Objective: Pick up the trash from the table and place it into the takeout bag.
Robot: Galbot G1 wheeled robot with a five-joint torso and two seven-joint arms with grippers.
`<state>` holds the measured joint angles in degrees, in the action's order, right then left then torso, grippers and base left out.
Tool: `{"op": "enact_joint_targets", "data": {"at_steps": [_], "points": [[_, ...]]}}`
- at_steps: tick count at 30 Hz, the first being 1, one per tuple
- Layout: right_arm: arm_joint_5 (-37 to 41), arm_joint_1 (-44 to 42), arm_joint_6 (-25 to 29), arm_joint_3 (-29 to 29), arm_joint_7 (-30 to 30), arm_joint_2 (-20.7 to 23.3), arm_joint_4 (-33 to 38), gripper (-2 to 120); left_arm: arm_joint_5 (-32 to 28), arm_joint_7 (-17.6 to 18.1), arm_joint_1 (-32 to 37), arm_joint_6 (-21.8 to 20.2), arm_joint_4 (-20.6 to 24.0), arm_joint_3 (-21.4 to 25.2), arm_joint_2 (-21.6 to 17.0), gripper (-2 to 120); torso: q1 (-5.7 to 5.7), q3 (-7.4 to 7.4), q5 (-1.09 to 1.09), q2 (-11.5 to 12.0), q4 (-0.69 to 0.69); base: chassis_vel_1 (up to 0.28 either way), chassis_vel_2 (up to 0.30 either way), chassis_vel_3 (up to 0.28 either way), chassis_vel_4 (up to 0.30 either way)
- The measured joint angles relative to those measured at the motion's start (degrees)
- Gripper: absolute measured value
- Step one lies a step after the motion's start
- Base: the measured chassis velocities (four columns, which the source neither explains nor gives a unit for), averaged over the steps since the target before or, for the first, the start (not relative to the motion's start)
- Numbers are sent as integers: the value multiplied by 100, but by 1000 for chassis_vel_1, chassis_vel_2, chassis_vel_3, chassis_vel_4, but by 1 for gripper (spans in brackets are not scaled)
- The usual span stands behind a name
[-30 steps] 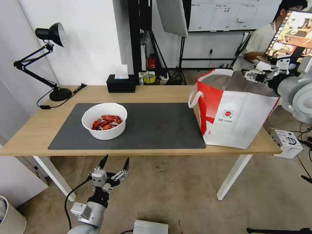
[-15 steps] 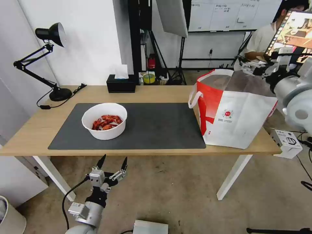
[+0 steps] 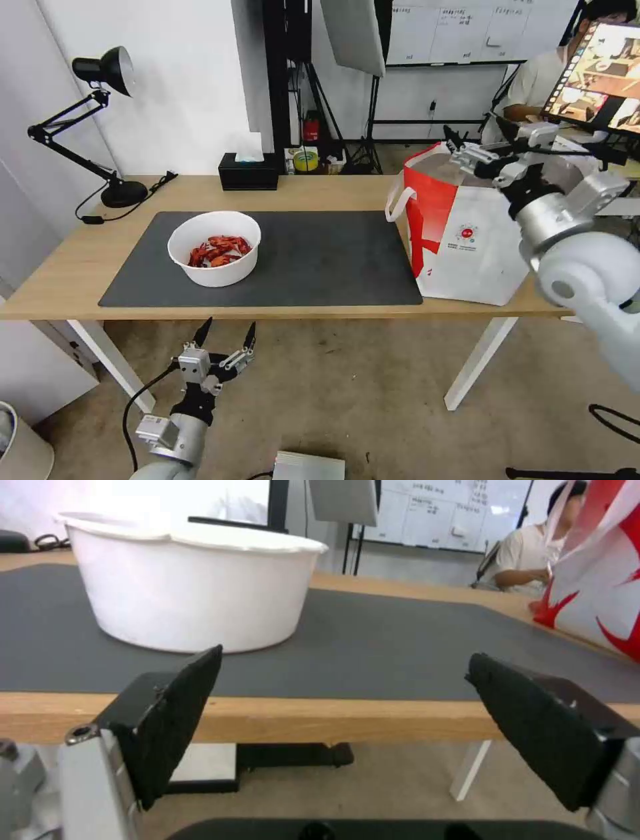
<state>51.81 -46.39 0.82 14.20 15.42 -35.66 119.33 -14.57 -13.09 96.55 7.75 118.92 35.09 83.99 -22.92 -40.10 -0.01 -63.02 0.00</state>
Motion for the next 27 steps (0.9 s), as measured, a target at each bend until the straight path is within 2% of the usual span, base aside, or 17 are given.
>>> {"op": "enact_joint_targets", "data": {"at_steps": [2,5,10,15,20,22,25,27], "points": [[-116,-92,79,-4,-8,-46,36,100,-2,0,3,1,-6,8,-21,100,0,0,1,0,0,0,0,0,0],[-1073,-957,529,82,-234,-422,254,100,-43,7,1,9,-59,94,-113,100,0,0,1,0,1,0,0,0,0],[-1518,-1590,752,203,-377,-666,300,100,-48,12,-3,8,-69,100,-101,100,0,0,1,0,-1,0,0,0,0],[-2400,-2258,1163,374,-408,-1061,186,100,-44,14,18,3,-97,85,-77,100,0,0,0,-1,0,0,0,0,0],[-2773,-2689,1281,589,-388,-1426,167,100,-43,27,7,3,-138,95,-78,100,0,0,-1,-1,1,0,0,0,0],[-2958,-3035,1334,831,-416,-1749,167,100,-44,30,7,3,-140,98,-92,100,0,0,1,-1,0,0,0,0,0],[-3031,-3188,1367,953,-438,-1891,167,100,-45,30,7,3,-140,97,-99,100,0,1,2,0,0,0,0,0,0],[-3215,-3570,1457,1203,-509,-2223,166,100,-50,32,0,3,-140,93,-118,100,0,0,2,0,0,0,0,0,0]]}}
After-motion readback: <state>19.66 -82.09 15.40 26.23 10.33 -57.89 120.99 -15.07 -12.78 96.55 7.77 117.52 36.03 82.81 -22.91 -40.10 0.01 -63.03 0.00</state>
